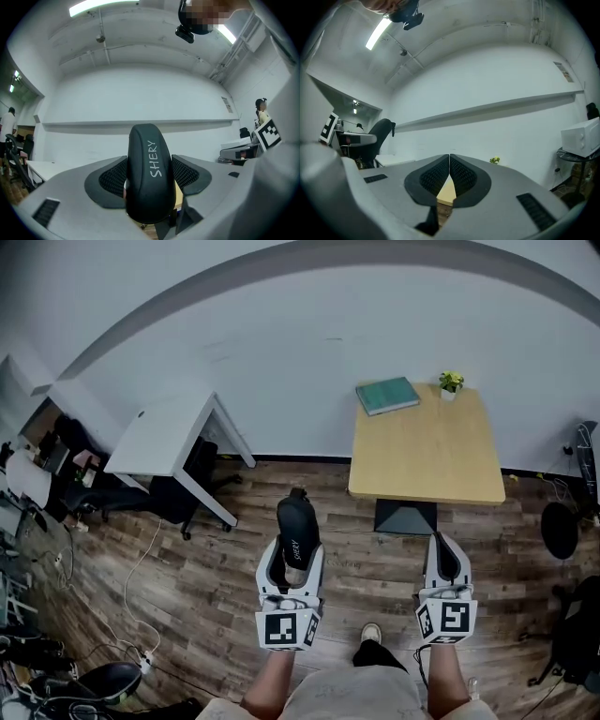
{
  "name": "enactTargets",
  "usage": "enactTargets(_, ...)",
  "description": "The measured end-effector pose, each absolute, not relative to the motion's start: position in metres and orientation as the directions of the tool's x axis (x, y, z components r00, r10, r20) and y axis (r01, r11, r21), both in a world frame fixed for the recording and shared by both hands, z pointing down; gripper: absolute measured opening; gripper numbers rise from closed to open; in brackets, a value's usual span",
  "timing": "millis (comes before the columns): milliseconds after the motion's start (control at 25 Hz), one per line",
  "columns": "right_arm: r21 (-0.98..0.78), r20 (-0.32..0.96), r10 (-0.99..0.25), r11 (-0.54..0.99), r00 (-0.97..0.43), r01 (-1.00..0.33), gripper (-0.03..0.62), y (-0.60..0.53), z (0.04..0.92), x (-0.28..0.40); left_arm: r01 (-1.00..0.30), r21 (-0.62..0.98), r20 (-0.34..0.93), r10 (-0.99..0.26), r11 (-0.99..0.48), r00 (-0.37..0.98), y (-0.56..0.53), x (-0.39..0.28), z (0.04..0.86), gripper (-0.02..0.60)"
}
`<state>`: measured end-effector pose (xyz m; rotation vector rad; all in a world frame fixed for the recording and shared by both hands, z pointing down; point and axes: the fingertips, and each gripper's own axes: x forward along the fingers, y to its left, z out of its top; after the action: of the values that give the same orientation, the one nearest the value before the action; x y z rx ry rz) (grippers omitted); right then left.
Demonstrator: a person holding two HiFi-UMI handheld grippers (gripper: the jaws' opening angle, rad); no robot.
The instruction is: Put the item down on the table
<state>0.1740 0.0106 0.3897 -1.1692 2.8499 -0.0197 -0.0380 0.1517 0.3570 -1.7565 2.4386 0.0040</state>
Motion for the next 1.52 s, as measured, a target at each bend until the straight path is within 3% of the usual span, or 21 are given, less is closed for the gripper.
enactTargets(760, -0.02, -0.031, -0.778, 0.628, -0.627, -0.778, 0.017, -0.108, 0.391, 0.17, -0.97, -0.06, -0.123, -0.966, 0.234, -0.225, 0.008, -0.061, 0.356, 0.304)
enactTargets(1520, 0.045, -0.036, -0.819, 0.571, -0.573, -0.82, 0.017, -0.181, 0.366, 0.044, -0.993, -0.021, -0.146, -0.983, 0.119, -0.115, -0.096, -0.186, 0.35, 0.304)
